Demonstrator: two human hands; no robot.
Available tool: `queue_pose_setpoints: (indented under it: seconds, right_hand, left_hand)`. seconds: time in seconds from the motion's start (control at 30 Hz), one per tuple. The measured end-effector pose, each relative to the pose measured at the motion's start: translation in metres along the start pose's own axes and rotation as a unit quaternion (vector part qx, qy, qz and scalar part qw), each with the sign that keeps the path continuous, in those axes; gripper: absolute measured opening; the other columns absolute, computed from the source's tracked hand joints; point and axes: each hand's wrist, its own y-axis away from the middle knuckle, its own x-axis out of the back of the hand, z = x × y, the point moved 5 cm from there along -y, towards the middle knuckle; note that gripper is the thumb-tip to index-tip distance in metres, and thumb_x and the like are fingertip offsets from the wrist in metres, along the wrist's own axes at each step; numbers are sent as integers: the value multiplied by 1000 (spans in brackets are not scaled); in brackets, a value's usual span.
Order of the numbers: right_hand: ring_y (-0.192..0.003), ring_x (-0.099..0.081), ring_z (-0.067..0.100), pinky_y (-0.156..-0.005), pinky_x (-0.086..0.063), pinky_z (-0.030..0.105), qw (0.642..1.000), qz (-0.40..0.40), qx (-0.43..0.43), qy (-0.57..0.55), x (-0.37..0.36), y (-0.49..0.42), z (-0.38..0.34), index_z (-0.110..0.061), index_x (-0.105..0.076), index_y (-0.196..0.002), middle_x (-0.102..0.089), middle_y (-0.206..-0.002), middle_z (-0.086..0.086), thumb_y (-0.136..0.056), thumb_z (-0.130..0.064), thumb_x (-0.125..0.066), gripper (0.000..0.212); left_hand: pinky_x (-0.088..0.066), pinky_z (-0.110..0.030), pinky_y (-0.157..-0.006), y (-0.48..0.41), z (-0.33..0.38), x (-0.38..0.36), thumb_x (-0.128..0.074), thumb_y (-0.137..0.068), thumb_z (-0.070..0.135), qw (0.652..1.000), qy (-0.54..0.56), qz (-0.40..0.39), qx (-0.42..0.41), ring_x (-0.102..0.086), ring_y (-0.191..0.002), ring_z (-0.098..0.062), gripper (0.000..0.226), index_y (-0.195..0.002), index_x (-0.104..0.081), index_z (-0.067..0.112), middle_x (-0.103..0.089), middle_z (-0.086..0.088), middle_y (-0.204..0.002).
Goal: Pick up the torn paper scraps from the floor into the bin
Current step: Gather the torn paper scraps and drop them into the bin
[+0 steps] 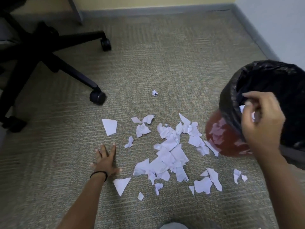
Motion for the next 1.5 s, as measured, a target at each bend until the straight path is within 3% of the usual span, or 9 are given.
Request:
queue_pose_setpoints:
  seconds: [0.1, 0.23, 0.4, 0.67, 0.87, 1.0, 1.17, 1.33, 1.5]
  right_hand:
    - [-81, -43, 2, -75, -35, 5, 993, -85, 34, -71, -73, -9, -29, 0, -61, -101, -53, -92, 3, -89, 5, -46, 19]
    - [-85, -53, 14, -76, -51, 31, 965, -239, 2, -107, -197, -4, -29, -9, -60, -109, -50, -104, -2, -90, -1, -46, 25]
    - [-102, -51, 23, -80, -44, 27, 933, -348, -48, -84, -312, -6, -11, -9, -57, -116, -46, -117, 7, -86, 2, -47, 34]
    - [-139, -20, 37, -110, -31, 47, 890, -443, -96, 35, -425, -26, 10, -15, -46, -133, -20, -147, 24, -83, -14, -58, 51]
    - [-138, -24, 38, -114, -24, 45, 866, -487, -108, 41, -442, -13, 30, -20, -47, -134, -20, -148, 22, -87, -35, -60, 52]
    - [-129, -35, 37, -109, -30, 45, 861, -509, 2, 5, -428, 15, 1, -21, -56, -124, -36, -137, 18, -88, -41, -57, 42]
    - [-114, -42, 17, -103, -32, 44, 798, -573, 182, -43, -389, 89, -44, -35, -58, -115, -45, -122, 5, -82, -63, -40, 47]
    - [-95, -61, 29, -88, -46, 59, 782, -523, 338, 27, -360, 132, -28, -27, -54, -99, -59, -105, 9, -66, -32, -69, 37]
    - [-95, -55, 26, -83, -39, 71, 811, -487, 292, 141, -323, 119, 19, -28, -59, -93, -62, -97, 8, -61, -31, -72, 35]
  left_hand:
    - [-18, -70, -105, -3, -1, -1, -74, -73, 48, 1000, 2, -4, 3, 24, -139, -43, 116, -148, 13, 32, 34, -13, -150]
    - [-15, -71, -105, -6, -2, -3, -74, -74, 45, 1000, -1, -7, 8, 27, -138, -42, 116, -147, 15, 34, 36, -12, -149]
    - [-17, -70, -106, -6, 3, -4, -72, -77, 41, 1000, -18, -13, 18, 28, -138, -42, 115, -146, 19, 33, 37, -14, -149]
    - [-17, -70, -104, -10, 0, -6, -70, -77, 45, 998, -48, -10, 27, 26, -137, -46, 117, -144, 24, 31, 35, -17, -149]
    - [-17, -71, -103, -11, -1, -8, -70, -77, 47, 998, -52, -11, 21, 26, -136, -47, 118, -141, 28, 31, 44, -14, -140]
    - [-15, -72, -103, -10, -2, -7, -70, -77, 43, 998, -48, -17, 25, 27, -136, -47, 117, -143, 25, 32, 37, -18, -148]
    - [-13, -73, -103, -8, 0, -5, -70, -79, 40, 999, -33, -19, 17, 29, -135, -47, 114, -144, 23, 31, 38, -17, -147]
    - [-11, -72, -103, -9, 0, -4, -72, -78, 38, 1000, -2, -24, 17, 30, -136, -44, 115, -145, 21, 33, 39, -14, -147]
    - [-11, -71, -104, -8, -1, -2, -73, -77, 37, 1000, 23, -9, 9, 31, -136, -42, 115, -146, 19, 35, 41, -12, -147]
